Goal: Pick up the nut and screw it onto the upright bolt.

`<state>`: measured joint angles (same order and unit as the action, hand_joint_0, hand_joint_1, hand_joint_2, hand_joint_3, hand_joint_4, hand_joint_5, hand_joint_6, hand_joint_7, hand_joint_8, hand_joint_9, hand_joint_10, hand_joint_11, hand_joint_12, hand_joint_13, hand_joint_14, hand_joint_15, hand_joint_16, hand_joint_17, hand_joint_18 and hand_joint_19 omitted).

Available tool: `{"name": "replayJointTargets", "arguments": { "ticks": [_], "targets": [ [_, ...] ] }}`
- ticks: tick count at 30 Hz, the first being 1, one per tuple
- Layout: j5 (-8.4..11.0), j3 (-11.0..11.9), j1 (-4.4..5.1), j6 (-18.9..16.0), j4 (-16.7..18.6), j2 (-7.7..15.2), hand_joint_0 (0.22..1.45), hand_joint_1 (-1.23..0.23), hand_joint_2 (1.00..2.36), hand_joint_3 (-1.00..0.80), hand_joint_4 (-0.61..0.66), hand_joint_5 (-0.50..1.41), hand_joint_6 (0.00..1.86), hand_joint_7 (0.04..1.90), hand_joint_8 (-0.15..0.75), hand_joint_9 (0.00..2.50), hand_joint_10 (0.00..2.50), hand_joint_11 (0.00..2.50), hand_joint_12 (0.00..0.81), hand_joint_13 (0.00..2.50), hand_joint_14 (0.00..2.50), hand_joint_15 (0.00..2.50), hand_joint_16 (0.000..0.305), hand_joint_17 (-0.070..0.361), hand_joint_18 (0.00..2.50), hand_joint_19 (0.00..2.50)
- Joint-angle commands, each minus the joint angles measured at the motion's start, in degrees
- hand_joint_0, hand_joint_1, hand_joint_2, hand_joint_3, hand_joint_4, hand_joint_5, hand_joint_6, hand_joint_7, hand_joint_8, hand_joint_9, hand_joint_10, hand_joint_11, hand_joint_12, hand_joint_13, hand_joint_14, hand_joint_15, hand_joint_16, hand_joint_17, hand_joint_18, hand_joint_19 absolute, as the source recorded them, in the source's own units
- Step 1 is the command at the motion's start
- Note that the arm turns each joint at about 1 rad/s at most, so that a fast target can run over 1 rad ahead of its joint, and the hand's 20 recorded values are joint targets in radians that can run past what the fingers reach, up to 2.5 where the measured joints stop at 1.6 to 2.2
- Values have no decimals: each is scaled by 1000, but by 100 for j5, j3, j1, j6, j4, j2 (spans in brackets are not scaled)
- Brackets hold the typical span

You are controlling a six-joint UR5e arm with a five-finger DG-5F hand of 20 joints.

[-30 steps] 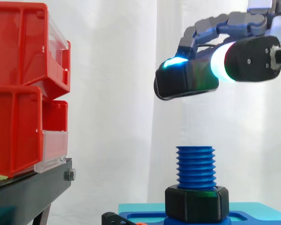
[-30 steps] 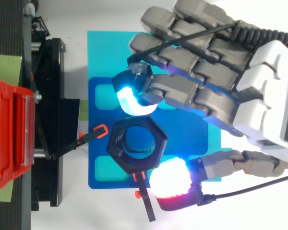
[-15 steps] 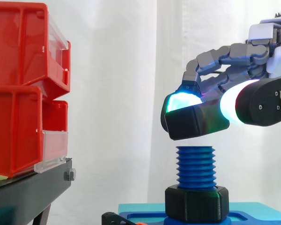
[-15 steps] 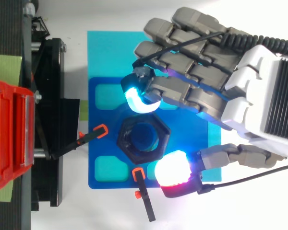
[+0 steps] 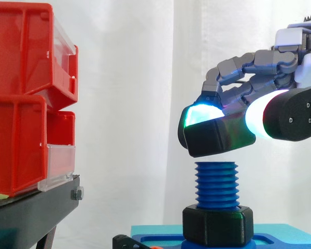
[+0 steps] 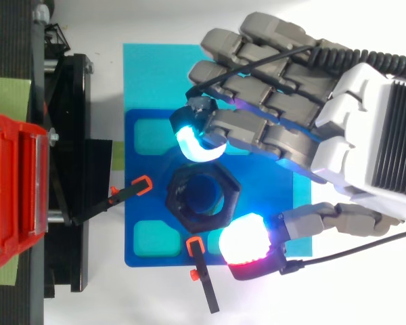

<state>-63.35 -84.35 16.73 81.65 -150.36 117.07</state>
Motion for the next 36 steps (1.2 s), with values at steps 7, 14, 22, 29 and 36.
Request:
{"name": "replayJointTargets", "arguments": {
  "ticks": [7,14,22,29,36],
  "targets": [
    [-55,-2,-30,-9,77,114,498,-582,1000,-500,297,-189,503,1066,312,484,0,0,348,359,0,0,43,96,255,0],
    [-72,6,-39,-44,217,167,499,-580,1000,-500,296,-189,503,1067,313,483,0,0,349,362,0,0,43,96,255,0],
    [-108,-2,-56,-53,164,167,498,-579,1000,-500,292,-189,503,1066,314,485,0,0,348,363,0,0,42,96,259,0],
    [-90,-2,-56,-53,85,167,499,-578,1000,-500,291,-189,503,1066,313,486,0,0,348,364,0,0,42,95,258,0],
    [-108,-2,-65,-158,-11,167,500,-579,1000,-500,297,-188,503,1066,314,486,0,0,347,364,0,0,42,95,255,0]
  ]
}}
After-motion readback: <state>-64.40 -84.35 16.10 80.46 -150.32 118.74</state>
